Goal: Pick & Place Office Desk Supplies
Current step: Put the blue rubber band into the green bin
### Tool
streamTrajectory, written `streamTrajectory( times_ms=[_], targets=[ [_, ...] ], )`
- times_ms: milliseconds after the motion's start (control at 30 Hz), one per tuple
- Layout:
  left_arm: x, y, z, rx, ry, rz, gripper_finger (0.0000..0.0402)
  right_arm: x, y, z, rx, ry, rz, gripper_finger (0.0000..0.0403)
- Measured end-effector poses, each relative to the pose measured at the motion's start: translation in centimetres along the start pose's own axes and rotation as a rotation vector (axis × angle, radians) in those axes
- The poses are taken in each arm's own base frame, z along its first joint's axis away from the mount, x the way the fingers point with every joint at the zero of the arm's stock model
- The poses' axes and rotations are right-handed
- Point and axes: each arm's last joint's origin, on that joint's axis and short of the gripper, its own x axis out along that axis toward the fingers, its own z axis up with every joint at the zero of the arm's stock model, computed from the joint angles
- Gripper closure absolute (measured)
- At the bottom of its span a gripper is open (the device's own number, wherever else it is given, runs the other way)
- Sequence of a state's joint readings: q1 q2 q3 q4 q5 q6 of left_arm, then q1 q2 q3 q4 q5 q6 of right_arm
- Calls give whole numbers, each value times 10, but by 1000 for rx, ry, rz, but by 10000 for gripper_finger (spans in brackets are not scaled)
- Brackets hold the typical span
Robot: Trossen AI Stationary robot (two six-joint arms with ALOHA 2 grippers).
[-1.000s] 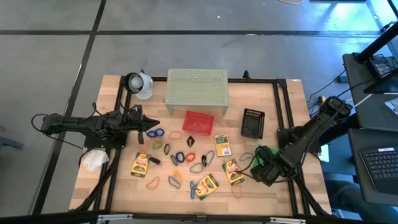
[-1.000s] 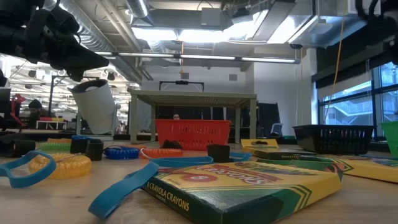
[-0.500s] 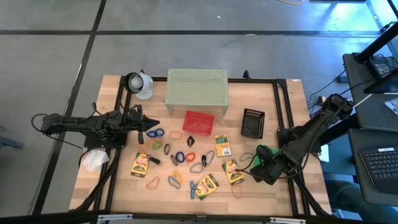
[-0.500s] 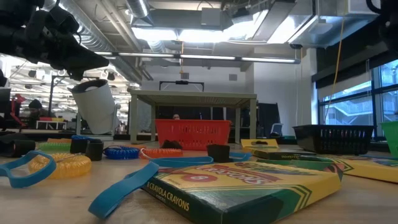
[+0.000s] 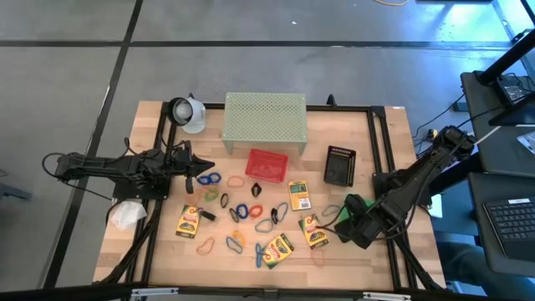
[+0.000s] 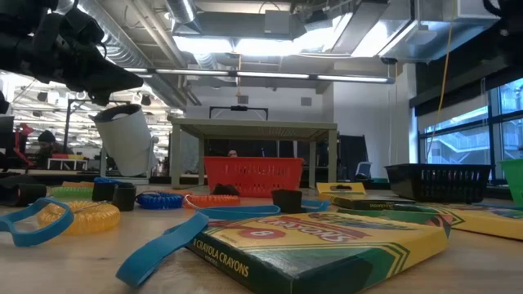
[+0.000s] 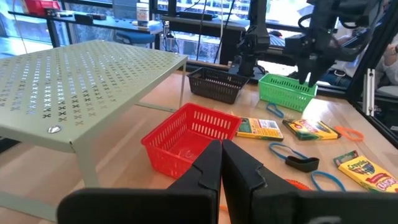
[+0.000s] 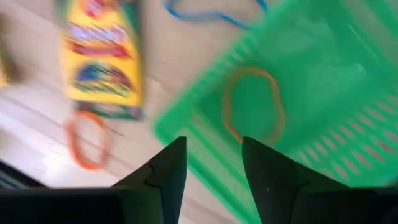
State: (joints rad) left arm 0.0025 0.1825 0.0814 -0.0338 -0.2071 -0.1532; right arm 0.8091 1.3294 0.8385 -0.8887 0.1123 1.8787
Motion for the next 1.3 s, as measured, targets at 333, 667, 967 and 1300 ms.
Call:
streamTrajectory(
  times_ms=[333, 667, 967, 1300],
  targets=[
    [0, 0, 2, -4, -16, -2, 397, -22, 25, 19, -215, -188, 121, 246],
    [0, -3, 10, -9, -93, -70, 389, -18, 34, 57, -679, -179, 64, 246],
    [0, -4, 12, 3, -117, -96, 341, 1, 38, 83, -802, -65, 3, 246],
    [4, -5, 9, -17, -76, -91, 306, 42, 44, 92, -847, 87, -104, 246]
  ],
)
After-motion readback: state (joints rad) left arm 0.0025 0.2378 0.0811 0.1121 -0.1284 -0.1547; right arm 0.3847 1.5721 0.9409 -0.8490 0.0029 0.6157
